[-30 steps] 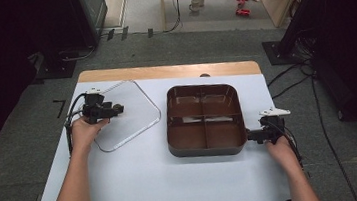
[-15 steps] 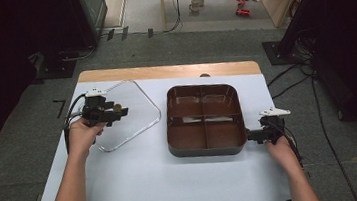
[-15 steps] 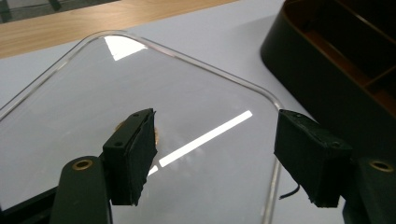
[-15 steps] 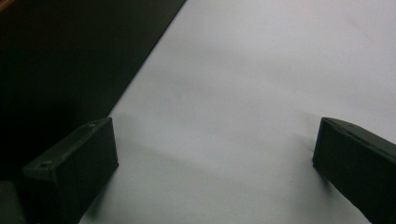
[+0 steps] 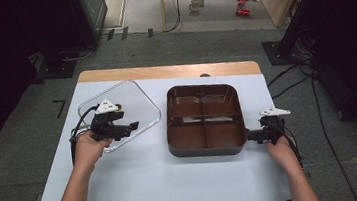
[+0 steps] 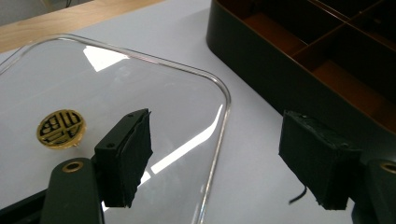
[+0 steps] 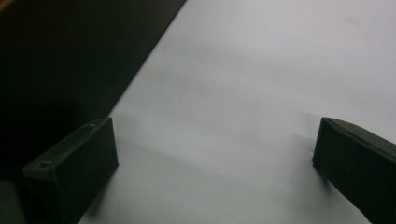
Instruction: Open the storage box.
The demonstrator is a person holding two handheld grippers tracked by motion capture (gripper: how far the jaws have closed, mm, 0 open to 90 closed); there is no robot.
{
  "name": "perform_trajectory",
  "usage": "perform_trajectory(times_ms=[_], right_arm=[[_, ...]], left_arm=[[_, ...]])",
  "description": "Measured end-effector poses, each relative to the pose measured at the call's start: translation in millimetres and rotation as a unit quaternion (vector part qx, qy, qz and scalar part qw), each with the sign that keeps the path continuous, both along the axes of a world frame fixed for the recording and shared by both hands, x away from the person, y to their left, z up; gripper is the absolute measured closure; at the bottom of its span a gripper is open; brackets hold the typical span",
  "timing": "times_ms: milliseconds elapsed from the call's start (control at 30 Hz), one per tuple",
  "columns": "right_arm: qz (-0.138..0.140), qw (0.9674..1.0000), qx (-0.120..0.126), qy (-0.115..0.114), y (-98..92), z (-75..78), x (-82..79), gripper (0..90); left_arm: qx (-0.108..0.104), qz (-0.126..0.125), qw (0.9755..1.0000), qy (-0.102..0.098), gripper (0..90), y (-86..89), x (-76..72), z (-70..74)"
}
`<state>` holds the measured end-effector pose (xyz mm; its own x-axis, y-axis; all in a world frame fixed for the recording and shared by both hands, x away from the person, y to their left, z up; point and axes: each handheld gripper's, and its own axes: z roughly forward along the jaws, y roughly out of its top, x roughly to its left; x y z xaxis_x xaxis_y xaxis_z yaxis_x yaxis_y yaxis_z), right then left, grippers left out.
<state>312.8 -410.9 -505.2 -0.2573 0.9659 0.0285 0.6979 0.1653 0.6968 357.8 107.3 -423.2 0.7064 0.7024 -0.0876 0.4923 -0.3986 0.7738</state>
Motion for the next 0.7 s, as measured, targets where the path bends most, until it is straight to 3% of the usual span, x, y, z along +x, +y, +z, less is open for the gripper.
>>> perform_trajectory(times_ms=[233, 367, 533, 700], right_arm=[[0.000, 1.0000, 0.000, 0.000, 0.1, 0.0, 0.0, 0.0], [0.000, 1.0000, 0.000, 0.000, 0.1, 0.0, -0.1, 0.0], [-0.001, 1.0000, 0.000, 0.000, 0.1, 0.0, 0.0, 0.0], [0.000, 1.0000, 0.000, 0.000, 0.1, 0.0, 0.0, 0.0]], left_arm=[[0.007, -0.024, 0.9997, -0.005, 24.3, -11.3, -15.8, -5.6], [-0.004, -0.041, 0.9991, -0.006, 24.1, -18.2, -25.3, -11.0], [0.003, -0.071, 0.9973, -0.015, 22.9, -30.5, -39.1, -22.3], [0.010, -0.085, 0.9963, -0.014, 22.9, -36.8, -45.7, -30.1]])
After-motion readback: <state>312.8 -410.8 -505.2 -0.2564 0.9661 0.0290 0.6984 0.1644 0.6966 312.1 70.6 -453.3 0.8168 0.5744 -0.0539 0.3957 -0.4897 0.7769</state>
